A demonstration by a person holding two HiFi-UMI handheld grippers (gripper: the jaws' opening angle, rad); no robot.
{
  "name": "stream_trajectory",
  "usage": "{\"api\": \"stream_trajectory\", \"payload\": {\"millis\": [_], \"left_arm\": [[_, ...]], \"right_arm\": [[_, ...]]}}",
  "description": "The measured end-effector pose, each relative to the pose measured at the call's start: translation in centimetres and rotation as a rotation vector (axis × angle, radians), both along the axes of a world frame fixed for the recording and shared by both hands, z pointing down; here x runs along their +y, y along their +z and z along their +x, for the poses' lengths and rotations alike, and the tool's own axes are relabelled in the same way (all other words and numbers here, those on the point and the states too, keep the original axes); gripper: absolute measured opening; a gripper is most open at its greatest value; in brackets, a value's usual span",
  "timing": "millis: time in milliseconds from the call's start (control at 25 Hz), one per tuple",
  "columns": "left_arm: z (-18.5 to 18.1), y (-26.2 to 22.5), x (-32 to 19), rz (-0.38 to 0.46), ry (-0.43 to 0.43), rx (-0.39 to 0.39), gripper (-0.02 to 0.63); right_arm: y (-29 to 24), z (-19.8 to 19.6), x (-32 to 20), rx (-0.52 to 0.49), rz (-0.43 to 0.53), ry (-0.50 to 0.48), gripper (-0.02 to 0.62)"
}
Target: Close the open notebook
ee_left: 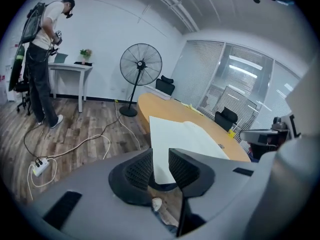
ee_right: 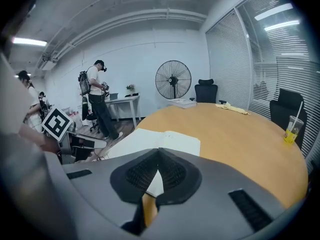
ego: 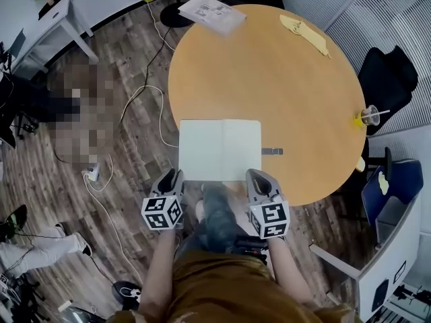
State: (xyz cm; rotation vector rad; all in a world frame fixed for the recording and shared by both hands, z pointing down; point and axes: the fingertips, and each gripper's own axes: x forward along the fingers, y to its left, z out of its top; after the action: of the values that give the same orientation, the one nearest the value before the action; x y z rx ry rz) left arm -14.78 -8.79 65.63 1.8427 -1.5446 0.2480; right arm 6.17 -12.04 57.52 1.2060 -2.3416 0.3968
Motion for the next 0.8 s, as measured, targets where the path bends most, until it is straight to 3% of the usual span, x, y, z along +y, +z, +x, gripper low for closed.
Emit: {"api": "stream_trajectory", "payload": {"millis": [120, 320, 400, 800], "left_arm": [[0.4, 0.5, 0.1, -0.008, -0.01, 0.054, 0.115], [0.8, 1.8, 0.5, -0.051, 0.025, 0.027, 0.118], [0.8, 2.1, 0.6, -0.063, 0.017, 0.052, 0.124], [1.3, 3.6, 0.6, -0.122, -0.094, 0.32, 0.163]], "right_arm": [[0.6, -0.2, 0.2, 0.005, -0.019, -0.007, 0.012], [1.2, -0.7, 0.3, 0.036, -0.023, -0.036, 0.012], [1.3, -0.6, 0.3, 0.044, -0.028, -0.039, 0.012], [1.1, -0.4, 0.3, 0.069, -0.019, -0.04, 0.012]]}}
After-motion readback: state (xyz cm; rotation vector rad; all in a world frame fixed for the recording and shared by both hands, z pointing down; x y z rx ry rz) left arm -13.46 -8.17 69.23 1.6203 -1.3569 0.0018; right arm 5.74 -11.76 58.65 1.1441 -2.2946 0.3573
